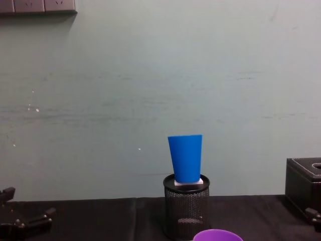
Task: Pick up one cup with a gripper and tap it against the other cup.
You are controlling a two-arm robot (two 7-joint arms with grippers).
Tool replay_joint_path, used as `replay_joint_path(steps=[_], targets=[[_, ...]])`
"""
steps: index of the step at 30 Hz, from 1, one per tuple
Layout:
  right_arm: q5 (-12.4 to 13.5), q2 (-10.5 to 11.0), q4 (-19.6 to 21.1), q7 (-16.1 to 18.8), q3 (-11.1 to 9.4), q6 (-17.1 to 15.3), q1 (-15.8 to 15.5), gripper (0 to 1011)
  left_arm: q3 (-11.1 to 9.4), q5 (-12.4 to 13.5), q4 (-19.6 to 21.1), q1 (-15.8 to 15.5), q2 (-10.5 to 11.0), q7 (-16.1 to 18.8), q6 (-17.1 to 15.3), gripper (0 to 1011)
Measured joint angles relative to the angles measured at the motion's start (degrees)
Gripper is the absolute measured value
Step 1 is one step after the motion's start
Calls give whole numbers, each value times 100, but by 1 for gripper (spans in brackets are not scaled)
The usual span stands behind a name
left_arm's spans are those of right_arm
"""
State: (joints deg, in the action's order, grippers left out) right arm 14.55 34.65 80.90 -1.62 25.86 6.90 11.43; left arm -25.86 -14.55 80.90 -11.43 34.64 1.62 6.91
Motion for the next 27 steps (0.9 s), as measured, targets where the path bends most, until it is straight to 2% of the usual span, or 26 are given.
replay_joint_path(steps=[27], targets=[[0,0,0,0,0,0,0,1003,0,0,0,0,0,0,0,1000]])
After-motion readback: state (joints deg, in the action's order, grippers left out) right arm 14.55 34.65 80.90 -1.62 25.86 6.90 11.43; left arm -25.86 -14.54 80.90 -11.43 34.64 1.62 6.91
